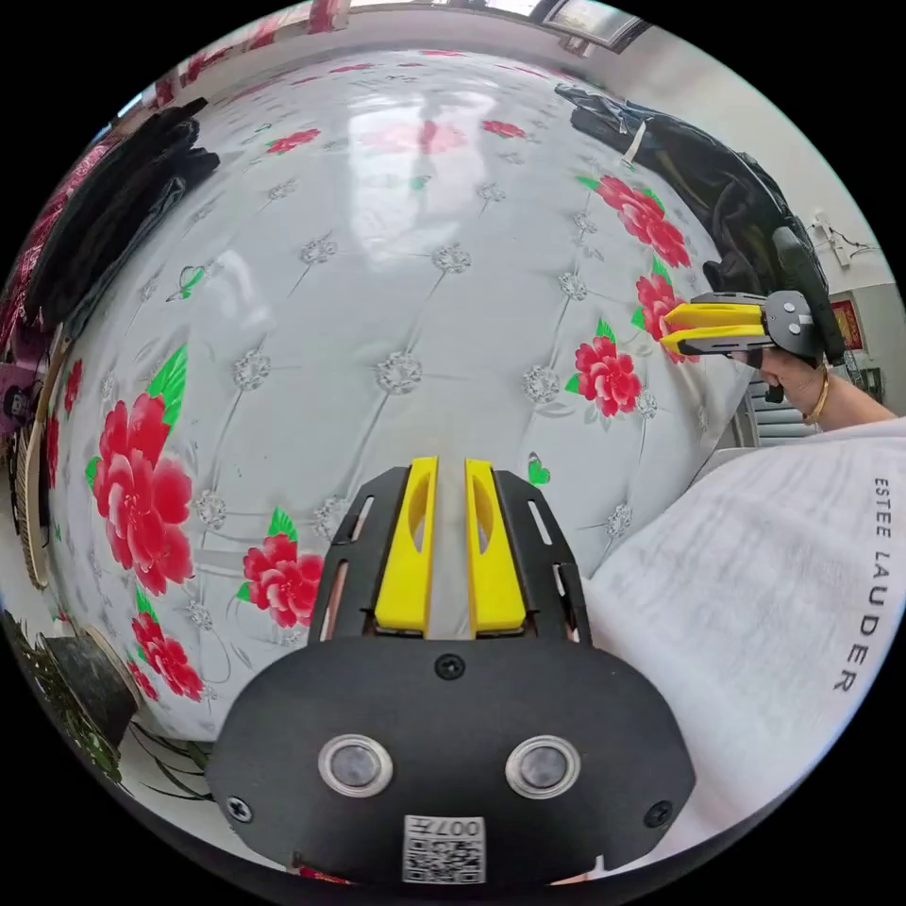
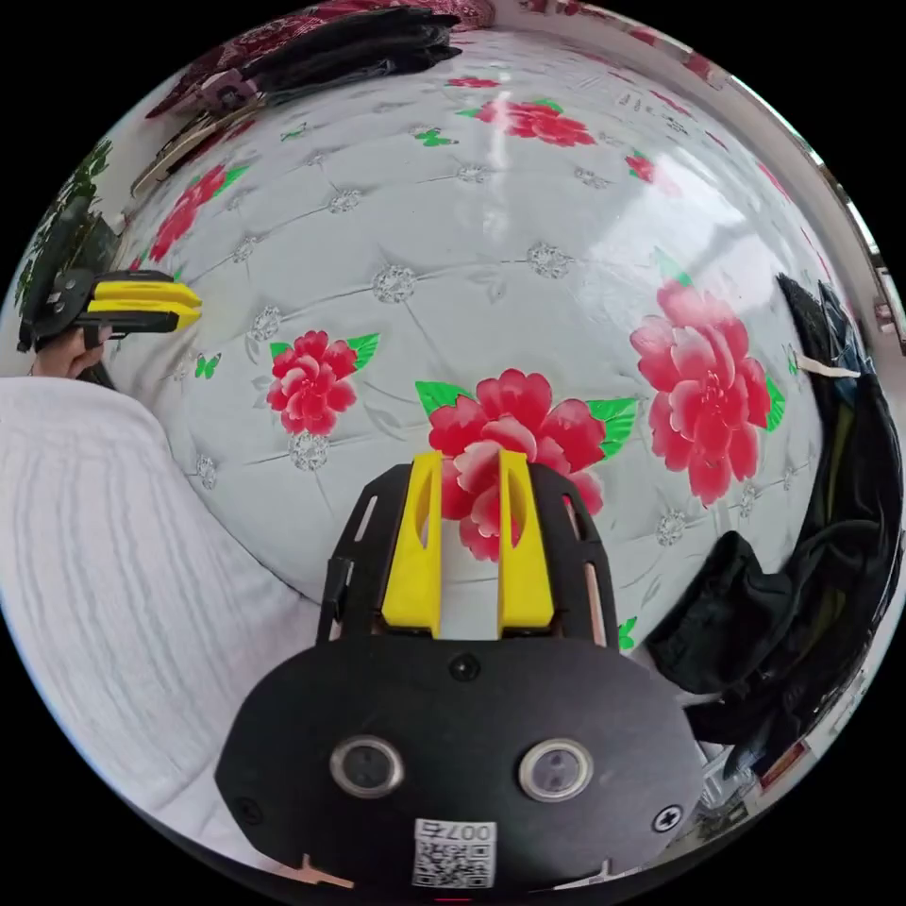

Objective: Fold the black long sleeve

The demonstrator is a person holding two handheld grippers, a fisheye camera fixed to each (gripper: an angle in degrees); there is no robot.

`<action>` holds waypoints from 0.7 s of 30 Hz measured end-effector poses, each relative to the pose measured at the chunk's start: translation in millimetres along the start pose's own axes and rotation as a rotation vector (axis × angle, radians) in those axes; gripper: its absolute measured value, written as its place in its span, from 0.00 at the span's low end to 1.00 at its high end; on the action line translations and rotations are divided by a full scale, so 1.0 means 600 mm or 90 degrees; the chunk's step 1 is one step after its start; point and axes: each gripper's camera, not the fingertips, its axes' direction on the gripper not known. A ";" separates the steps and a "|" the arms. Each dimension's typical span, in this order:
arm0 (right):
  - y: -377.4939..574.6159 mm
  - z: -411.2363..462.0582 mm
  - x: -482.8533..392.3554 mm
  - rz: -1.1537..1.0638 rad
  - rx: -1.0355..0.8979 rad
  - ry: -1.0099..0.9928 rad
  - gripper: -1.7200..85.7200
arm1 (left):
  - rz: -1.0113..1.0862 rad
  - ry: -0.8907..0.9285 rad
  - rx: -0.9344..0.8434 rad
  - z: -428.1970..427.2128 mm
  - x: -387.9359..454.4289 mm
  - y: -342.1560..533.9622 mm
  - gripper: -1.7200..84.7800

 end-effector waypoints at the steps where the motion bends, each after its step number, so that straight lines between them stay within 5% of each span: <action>1: 0.009 -0.005 0.014 0.004 0.031 -0.023 0.10 | 0.001 -0.005 -0.006 0.008 0.029 -0.007 0.08; 5: 0.052 -0.023 0.096 0.071 0.122 -0.187 0.10 | -0.031 -0.010 -0.019 0.030 0.117 -0.024 0.08; 9: 0.127 -0.067 0.198 0.195 0.210 -0.176 0.11 | -0.056 -0.026 -0.022 0.044 0.190 -0.030 0.08; 17: 0.543 -0.276 0.558 0.687 0.435 0.185 0.14 | -0.079 -0.114 -0.045 0.072 0.306 -0.015 0.08; 21: 0.681 -0.327 0.663 0.844 0.457 0.237 0.15 | -0.100 -0.110 -0.031 0.068 0.318 0.008 0.08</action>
